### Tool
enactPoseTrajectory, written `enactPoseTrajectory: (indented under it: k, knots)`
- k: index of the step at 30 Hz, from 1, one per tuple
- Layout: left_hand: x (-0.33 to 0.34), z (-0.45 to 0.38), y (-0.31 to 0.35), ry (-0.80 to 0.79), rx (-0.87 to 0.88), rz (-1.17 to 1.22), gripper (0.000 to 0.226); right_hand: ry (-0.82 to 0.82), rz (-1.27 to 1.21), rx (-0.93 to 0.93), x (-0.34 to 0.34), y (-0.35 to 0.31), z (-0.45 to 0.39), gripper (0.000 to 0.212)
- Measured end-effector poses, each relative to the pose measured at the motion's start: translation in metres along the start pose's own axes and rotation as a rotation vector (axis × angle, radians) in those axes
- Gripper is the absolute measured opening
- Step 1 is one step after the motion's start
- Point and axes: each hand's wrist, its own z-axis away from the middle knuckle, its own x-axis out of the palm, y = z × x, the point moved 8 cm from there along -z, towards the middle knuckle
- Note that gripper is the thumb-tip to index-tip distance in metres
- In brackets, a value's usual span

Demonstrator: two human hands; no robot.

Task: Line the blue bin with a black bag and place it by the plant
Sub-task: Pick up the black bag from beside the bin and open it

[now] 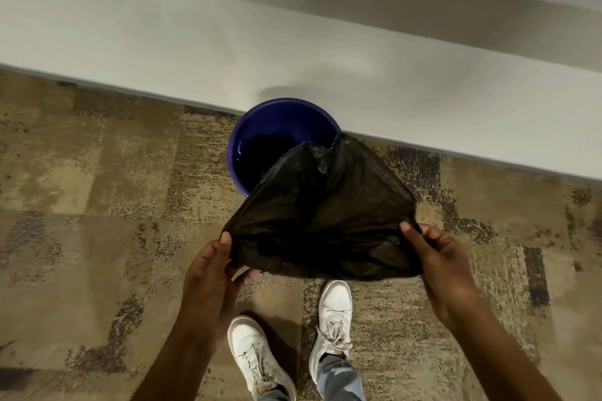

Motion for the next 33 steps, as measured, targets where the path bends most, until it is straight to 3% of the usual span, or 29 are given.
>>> enactPoseTrajectory:
  k: [4, 5, 8, 15, 17, 19, 22, 25, 27, 30, 33]
  knots:
    - [-0.01, -0.002, 0.0, 0.047, -0.022, 0.132, 0.017, 0.057, 0.039, -0.045, -0.03, -0.005, -0.003, 0.06]
    - [-0.01, -0.003, 0.0, 0.049, -0.022, 0.171, 0.017, 0.081, 0.048, -0.033, -0.037, -0.002, -0.003, 0.058]
    - [-0.007, -0.001, 0.003, 0.049, -0.03, 0.287, 0.018, 0.212, 0.09, -0.003, -0.064, 0.009, -0.001, 0.01]
    - [0.019, 0.004, 0.008, 0.007, -0.058, 0.478, 0.027, 0.526, 0.255, 0.102, -0.116, 0.059, 0.01, 0.027]
    - [0.032, 0.006, 0.009, -0.07, -0.074, 0.466, 0.017, 0.506, 0.337, 0.134, -0.114, 0.066, 0.014, 0.037]
    - [0.045, 0.008, 0.009, -0.161, -0.078, 0.41, 0.023, 0.456, 0.535, 0.085, -0.107, 0.064, 0.017, 0.056]
    - [0.063, 0.016, 0.009, -0.277, -0.105, 0.316, 0.029, 0.366, 0.776, -0.163, -0.077, 0.036, 0.022, 0.088]
    - [0.077, 0.025, 0.008, -0.351, -0.169, 0.302, 0.066, 0.157, 0.701, -0.34, -0.028, 0.006, 0.028, 0.114]
    - [0.084, 0.028, 0.009, -0.387, -0.192, 0.294, 0.071, -0.031, 0.631, -0.377, 0.009, -0.002, 0.029, 0.127]
    - [0.096, 0.034, 0.014, -0.444, -0.218, 0.277, 0.07, -0.211, 0.608, -0.368, 0.045, -0.004, 0.02, 0.11]
    - [0.099, 0.031, 0.022, -0.503, -0.217, 0.263, 0.066, -0.24, 0.614, -0.441, 0.061, -0.009, 0.007, 0.043]
